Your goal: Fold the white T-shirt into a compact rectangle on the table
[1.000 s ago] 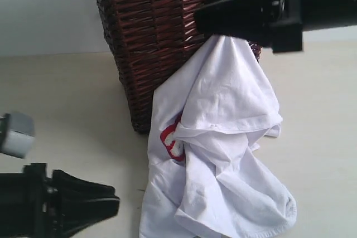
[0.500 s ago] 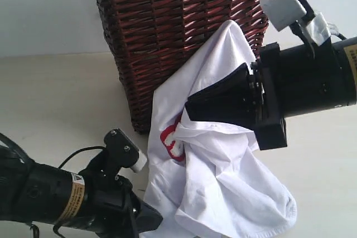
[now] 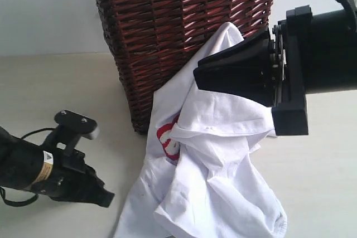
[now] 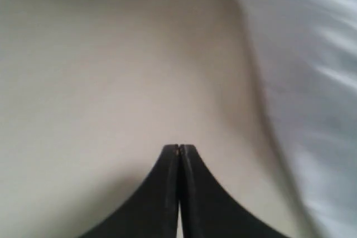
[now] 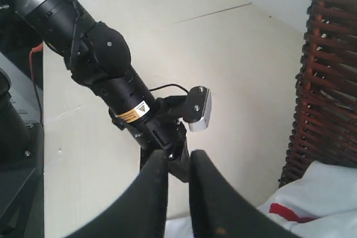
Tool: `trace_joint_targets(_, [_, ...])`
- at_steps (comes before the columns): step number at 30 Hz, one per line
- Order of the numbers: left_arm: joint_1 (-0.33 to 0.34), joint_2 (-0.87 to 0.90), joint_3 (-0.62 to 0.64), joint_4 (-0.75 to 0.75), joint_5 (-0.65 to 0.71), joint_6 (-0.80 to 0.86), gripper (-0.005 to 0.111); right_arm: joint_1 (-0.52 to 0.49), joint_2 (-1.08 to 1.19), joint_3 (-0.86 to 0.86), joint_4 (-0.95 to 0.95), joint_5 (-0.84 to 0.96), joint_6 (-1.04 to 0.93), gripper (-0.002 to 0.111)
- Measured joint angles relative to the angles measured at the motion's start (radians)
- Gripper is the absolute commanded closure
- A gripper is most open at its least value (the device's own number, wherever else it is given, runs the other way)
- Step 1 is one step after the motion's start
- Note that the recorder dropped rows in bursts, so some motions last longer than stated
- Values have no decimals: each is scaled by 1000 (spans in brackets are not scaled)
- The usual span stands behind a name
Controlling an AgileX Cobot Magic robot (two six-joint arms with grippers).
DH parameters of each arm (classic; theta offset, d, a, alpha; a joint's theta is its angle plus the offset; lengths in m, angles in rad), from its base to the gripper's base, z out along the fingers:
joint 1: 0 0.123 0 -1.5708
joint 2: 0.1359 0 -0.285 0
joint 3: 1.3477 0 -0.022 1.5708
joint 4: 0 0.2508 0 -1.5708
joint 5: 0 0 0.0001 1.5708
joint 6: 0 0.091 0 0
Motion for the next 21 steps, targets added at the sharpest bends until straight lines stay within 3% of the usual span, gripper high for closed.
trace_joint_targets(3, [90,-14,16,0,-115,16,107,0,0,0,0,0,2,88])
trace_joint_targets(7, [94,-127,22,2,-289,42,107,0,0,0,0,30,0,83])
trace_joint_targets(11, [94,-287,22,2,-315,44,107,0,0,0,0,114,6,83])
trace_joint_targets(13, [94,-366,7,5,-227,35,107,0,0,0,0,173,9,83])
trace_joint_targets(18, [97,-483,-88,0,215,-52,107,0,0,0,2,352,27,83])
trace_joint_targets(21, [97,-516,-144,-11,241,-65,107,0,-14,0,2,478,49,83])
